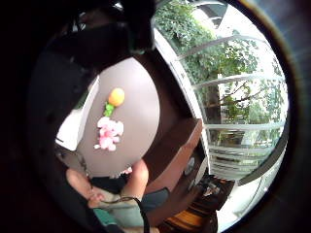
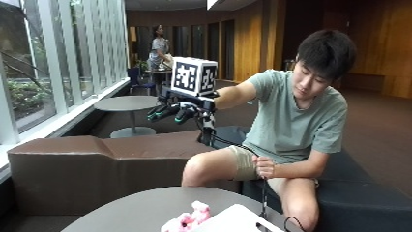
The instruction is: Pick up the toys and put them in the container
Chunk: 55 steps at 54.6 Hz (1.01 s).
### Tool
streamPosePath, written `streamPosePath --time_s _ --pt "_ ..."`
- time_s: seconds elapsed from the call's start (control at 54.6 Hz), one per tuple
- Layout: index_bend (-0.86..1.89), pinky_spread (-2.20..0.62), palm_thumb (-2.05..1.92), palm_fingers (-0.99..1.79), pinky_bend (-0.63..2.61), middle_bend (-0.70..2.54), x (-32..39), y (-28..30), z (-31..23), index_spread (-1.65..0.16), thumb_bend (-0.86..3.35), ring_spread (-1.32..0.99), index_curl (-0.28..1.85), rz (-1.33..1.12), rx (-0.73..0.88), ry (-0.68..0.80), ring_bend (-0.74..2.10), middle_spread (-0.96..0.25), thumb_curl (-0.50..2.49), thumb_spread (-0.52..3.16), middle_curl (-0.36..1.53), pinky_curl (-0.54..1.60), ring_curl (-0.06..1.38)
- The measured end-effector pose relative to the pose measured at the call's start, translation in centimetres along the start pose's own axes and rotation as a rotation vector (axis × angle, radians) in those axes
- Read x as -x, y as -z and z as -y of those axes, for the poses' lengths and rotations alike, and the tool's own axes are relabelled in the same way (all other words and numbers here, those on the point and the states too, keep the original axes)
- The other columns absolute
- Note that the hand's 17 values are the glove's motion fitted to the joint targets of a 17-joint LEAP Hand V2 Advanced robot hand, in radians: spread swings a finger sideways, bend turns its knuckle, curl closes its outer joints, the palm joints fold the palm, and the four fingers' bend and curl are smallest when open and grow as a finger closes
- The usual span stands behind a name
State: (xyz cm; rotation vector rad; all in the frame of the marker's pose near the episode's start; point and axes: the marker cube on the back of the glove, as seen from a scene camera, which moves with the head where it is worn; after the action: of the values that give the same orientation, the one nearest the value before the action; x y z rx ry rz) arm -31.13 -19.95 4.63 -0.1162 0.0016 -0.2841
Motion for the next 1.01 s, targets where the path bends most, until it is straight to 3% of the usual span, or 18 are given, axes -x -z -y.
streamPosePath --time_s 0.165,0.385,0.641,0.788,1.008 --pt "0.08 0.07 0.17 -0.24 1.14 0.10 -2.3 -6.4 -1.5 -0.24 -0.01 0.06 0.21 0.006 0.126 -0.007 0.28 0.02 0.46 1.28 0.21 0.39 0.43" --pt "0.07 0.07 0.17 -0.25 1.14 0.11 -3.4 -20.6 -3.7 -0.24 -0.01 0.06 0.19 0.061 0.256 -0.004 0.27 0.04 0.43 1.29 0.19 0.38 0.43" --pt "0.03 0.06 0.13 -0.30 1.22 0.09 -3.7 -35.5 -8.2 -0.22 -0.03 0.07 0.15 0.145 0.607 -0.162 0.29 0.08 0.39 1.29 0.18 0.39 0.43" --pt "-0.04 0.04 0.09 -0.24 1.32 0.10 -3.4 -38.7 -9.0 -0.20 -0.02 0.08 0.10 0.265 0.672 -0.258 0.46 0.10 0.37 1.29 0.16 0.41 0.47" --pt "-0.04 -0.13 0.24 0.05 1.31 0.49 -1.0 -38.8 -8.5 -0.17 0.08 -0.09 0.02 0.208 0.522 -0.294 0.78 0.04 0.39 1.48 0.31 0.39 0.56"
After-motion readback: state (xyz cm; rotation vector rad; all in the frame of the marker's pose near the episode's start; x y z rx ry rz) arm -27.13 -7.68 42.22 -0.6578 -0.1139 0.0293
